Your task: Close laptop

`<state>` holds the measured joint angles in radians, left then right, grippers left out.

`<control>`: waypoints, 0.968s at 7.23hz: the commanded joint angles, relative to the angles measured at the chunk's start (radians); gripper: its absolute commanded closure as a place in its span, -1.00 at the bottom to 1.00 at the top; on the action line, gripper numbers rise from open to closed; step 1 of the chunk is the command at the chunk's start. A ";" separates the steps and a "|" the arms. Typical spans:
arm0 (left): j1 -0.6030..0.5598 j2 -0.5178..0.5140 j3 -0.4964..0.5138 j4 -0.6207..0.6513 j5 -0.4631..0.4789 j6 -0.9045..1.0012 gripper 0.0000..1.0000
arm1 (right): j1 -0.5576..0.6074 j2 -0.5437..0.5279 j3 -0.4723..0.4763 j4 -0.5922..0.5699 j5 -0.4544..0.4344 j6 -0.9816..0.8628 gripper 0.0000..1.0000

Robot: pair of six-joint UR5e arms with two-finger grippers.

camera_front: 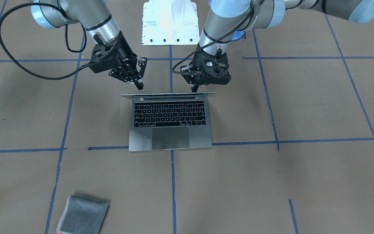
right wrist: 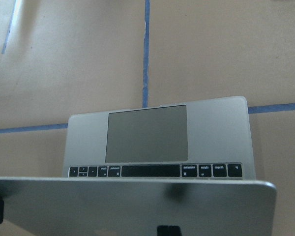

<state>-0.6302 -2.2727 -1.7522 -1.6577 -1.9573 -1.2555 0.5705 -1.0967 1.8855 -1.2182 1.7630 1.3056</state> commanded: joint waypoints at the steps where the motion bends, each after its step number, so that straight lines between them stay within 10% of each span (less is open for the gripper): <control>1: -0.005 -0.008 0.086 -0.072 0.000 0.005 1.00 | 0.026 0.066 -0.123 0.002 0.004 -0.019 0.99; 7: -0.031 -0.071 0.341 -0.249 0.001 0.011 1.00 | 0.055 0.209 -0.347 0.005 0.013 -0.029 1.00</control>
<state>-0.6503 -2.3328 -1.4648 -1.8697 -1.9560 -1.2456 0.6120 -0.8936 1.5572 -1.2134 1.7700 1.2815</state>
